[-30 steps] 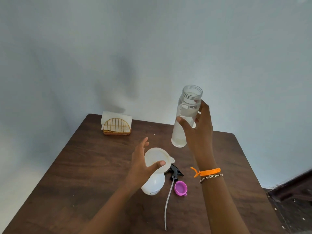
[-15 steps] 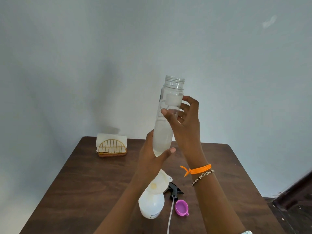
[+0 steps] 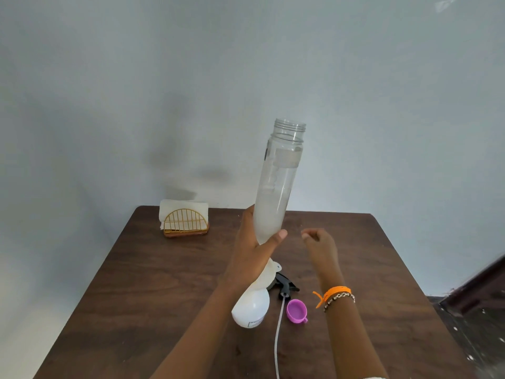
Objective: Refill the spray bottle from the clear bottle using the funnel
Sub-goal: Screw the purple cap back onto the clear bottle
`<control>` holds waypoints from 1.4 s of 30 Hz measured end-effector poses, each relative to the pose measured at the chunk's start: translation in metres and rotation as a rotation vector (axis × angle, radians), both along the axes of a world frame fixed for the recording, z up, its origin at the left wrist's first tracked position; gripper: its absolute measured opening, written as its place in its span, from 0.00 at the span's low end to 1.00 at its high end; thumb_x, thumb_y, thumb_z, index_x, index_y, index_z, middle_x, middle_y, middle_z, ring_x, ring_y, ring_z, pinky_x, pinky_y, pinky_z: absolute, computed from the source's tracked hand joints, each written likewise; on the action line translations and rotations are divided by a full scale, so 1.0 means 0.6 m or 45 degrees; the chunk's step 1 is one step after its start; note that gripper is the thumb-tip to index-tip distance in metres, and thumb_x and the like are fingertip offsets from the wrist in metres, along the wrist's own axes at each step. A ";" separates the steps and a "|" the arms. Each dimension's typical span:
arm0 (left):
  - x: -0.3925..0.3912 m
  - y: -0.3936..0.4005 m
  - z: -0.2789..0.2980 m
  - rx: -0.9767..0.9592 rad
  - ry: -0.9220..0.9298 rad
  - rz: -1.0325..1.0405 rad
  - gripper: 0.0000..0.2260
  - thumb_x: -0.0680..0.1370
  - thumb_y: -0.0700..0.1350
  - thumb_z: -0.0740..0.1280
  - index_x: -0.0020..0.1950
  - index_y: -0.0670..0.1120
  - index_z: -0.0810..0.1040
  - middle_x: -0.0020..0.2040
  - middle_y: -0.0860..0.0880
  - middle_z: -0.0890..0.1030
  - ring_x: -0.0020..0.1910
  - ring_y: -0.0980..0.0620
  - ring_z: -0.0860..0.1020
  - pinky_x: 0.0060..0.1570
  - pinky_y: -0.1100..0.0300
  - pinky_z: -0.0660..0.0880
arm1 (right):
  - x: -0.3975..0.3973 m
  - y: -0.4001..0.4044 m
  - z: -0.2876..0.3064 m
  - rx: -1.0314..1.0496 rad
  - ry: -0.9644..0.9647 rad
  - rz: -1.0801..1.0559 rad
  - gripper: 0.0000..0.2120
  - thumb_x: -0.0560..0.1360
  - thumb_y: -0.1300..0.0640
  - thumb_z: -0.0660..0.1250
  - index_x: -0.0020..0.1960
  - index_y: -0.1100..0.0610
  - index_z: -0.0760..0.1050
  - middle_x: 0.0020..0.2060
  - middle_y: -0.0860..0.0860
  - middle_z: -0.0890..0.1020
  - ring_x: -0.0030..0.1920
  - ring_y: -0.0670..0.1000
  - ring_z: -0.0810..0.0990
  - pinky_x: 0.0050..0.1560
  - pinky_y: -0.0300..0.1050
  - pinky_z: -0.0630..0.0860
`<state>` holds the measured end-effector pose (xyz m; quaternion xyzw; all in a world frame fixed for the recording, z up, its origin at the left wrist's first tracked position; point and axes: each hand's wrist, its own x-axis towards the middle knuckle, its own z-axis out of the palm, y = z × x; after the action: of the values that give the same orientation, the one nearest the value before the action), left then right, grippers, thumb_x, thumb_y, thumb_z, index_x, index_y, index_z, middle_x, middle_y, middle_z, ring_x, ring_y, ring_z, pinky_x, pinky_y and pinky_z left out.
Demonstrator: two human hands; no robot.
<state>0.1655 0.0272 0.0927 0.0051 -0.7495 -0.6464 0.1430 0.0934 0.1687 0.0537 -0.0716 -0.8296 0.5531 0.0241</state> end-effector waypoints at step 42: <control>-0.017 -0.026 0.050 0.023 0.053 0.051 0.25 0.71 0.49 0.71 0.64 0.55 0.62 0.53 0.59 0.71 0.53 0.57 0.73 0.41 0.75 0.73 | -0.012 -0.058 0.327 -0.904 0.595 0.525 0.08 0.77 0.62 0.61 0.56 0.59 0.74 0.54 0.54 0.74 0.50 0.50 0.78 0.57 0.45 0.77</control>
<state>0.1555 0.0116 0.1225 0.0079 -0.7401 -0.6502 0.1714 0.0861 0.1341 0.2497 0.2172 -0.5586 0.7971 0.0738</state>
